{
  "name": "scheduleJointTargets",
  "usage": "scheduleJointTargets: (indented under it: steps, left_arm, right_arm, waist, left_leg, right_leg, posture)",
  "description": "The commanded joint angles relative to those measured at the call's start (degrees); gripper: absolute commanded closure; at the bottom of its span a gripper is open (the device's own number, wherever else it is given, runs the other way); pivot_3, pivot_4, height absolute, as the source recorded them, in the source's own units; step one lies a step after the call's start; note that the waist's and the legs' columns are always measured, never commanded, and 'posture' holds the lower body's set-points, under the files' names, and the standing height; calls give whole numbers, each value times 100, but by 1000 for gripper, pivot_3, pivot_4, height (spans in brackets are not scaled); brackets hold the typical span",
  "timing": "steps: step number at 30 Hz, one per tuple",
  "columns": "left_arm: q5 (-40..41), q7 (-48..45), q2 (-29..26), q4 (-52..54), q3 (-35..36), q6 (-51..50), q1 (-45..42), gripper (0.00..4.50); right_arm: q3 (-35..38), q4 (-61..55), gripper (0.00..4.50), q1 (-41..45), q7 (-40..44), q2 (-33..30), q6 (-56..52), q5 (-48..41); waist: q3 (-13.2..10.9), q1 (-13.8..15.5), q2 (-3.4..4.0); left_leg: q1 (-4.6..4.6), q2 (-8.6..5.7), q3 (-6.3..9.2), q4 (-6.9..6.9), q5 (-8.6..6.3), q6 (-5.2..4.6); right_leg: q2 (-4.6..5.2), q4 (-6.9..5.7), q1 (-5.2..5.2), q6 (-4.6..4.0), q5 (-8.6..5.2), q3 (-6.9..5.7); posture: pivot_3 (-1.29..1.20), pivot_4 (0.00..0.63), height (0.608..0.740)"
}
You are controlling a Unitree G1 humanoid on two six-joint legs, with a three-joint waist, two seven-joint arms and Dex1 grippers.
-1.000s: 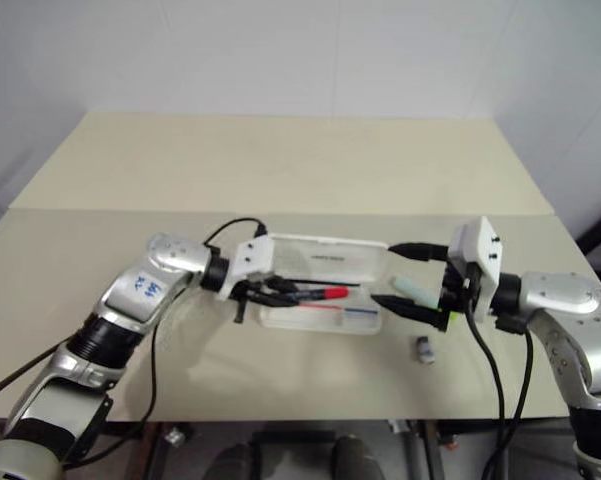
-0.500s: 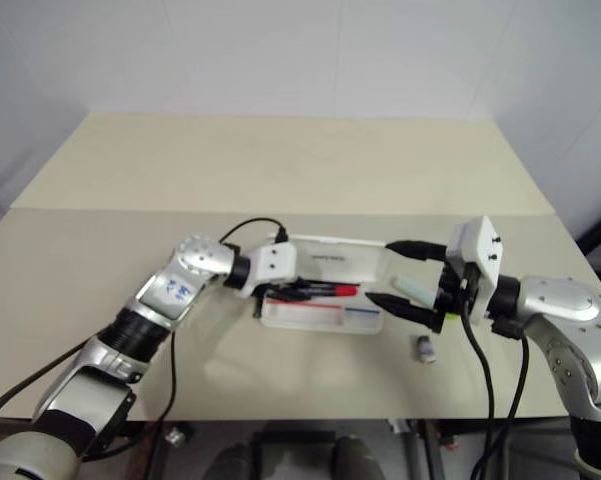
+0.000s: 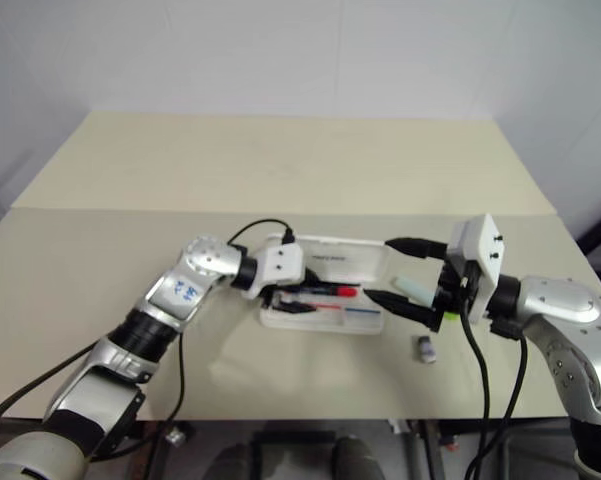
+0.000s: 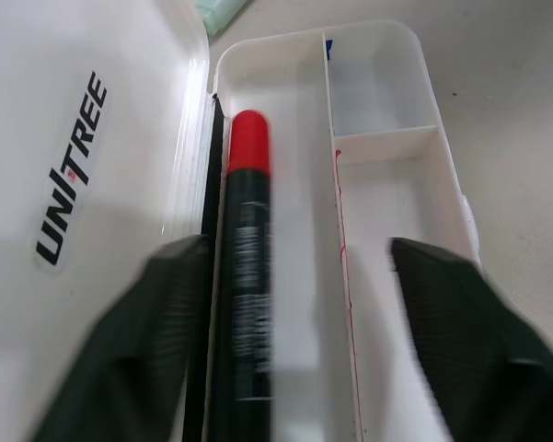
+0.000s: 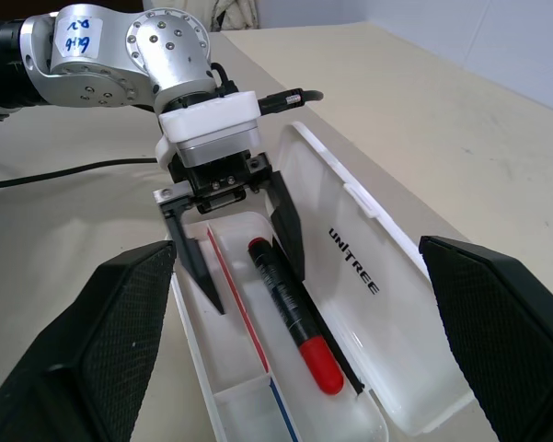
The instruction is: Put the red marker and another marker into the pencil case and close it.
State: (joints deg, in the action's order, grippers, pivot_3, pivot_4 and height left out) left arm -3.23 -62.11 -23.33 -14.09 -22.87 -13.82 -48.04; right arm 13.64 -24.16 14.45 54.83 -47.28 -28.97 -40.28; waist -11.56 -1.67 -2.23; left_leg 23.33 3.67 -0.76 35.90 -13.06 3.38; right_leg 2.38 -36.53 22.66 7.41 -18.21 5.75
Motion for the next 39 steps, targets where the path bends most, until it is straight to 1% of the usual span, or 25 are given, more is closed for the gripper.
scheduleJointTargets:
  steps: [1, 6, 10, 11, 15, 17, 20, 24, 26, 28, 32, 36, 39]
  left_arm:
    - [229, -83, 39, 358, 199, 56, -83, 201]
    - [712, -484, -60, 903, 328, -206, 59, 201]
    - [1045, -749, -346, 1388, 468, -724, 109, 201]
    - [1169, -785, -411, 1497, 558, -866, 100, 92]
    - [1725, -936, -734, 1820, 1051, -1248, 137, 92]
    - [1832, -920, -868, 1878, 1232, -1222, 197, 92]
    - [1914, -1006, -1212, 2022, 1373, -1265, 269, 92]
    - [2284, -1071, -1658, 2224, 1840, -1410, 307, 92]
    - [2414, -1071, -1883, 2140, 2159, -1357, 288, 92]
    - [2489, -1082, -2086, 2017, 2384, -1336, 276, 92]
    - [2581, -1164, -2445, 1961, 2608, -1322, 332, 92]
    - [2615, -1132, -2644, 1894, 2727, -1258, 370, 92]
    - [2639, -1067, -2644, 1907, 2709, -1208, 403, 92]
  right_arm:
    - [63, -108, 0, 74, -48, 49, 46, -67]
    - [1, -24, 0, 99, 17, 41, 23, -36]
    - [-137, 213, 0, 112, 32, -144, -71, 235]
    - [-175, 270, 0, 123, 72, -185, -96, 263]
    - [-275, 601, 0, 222, 249, -369, -223, 378]
    - [-358, 810, 0, 260, 362, -489, -176, 562]
    - [-479, 1215, 0, 379, 521, -672, -146, 816]
    - [-713, 1900, 0, 549, 916, -988, -51, 1219]
    - [-885, 2367, 0, 703, 1136, -1109, 77, 1467]
    - [-1038, 2793, 0, 870, 1321, -1170, 272, 1710]
    - [-1287, 3465, 0, 1225, 1649, -1169, 501, 2061]
    - [-1652, 4133, 0, 1611, 1841, -1129, 662, 2515]
    - [-2051, 4751, 0, 2182, 1949, -1087, 701, 2991]
  waist:
    - [0, 5, 0]
    - [0, 8, 0]
    - [0, -13, 0]
    - [0, -12, 0]
    - [0, -6, 1]
    - [0, -5, 1]
    - [-1, -9, 1]
    - [-2, -10, 2]
    - [-2, -11, 3]
    - [-2, -23, 3]
    - [-4, -29, 7]
    - [-7, -33, 11]
    - [-10, -41, 15]
  left_leg:
    - [0, 0, 1, 0, 0, 0]
    - [2, 0, 0, 0, -1, 1]
    - [0, 0, 0, -1, -1, 1]
    - [-1, 1, -1, -1, -1, 1]
    - [-1, 0, 0, 3, -1, 1]
    - [0, 0, -1, 4, -1, 1]
    - [-1, 0, -1, 4, -2, 0]
    - [0, 1, -2, 4, -2, -1]
    - [0, 1, -3, 3, -2, -1]
    - [-1, 1, -4, 4, -3, -1]
    - [-2, 1, -7, 3, -3, -1]
    - [-2, 2, -12, 4, -3, -1]
    - [-2, 2, -16, 5, -3, 0]
  right_leg:
    - [0, 0, 0, 0, 0, 0]
    - [1, 2, 0, 0, 0, 0]
    - [0, 1, 0, 0, 0, 0]
    - [0, 0, 0, 0, 0, 1]
    - [1, -2, 0, 0, 0, 1]
    - [1, 1, -1, 0, 0, 1]
    - [1, 0, -1, 0, 0, 1]
    - [1, 2, 0, -1, -1, 1]
    - [1, 3, 0, -2, -1, 1]
    - [1, 3, 1, -2, -1, 1]
    - [2, 3, 2, -3, -2, 2]
    - [2, 2, 3, -3, -2, 4]
    - [2, 2, 5, -3, -2, 7]
  posture:
    - [0, 150, 740]
    - [0, 150, 740]
    - [0, 150, 740]
    - [0, 150, 740]
    - [0, 150, 740]
    - [0, 150, 740]
    - [0, 150, 740]
    - [0, 150, 740]
    - [0, 150, 740]
    - [0, 150, 740]
    - [0, 150, 740]
    - [0, 150, 740]
    - [0, 150, 740]
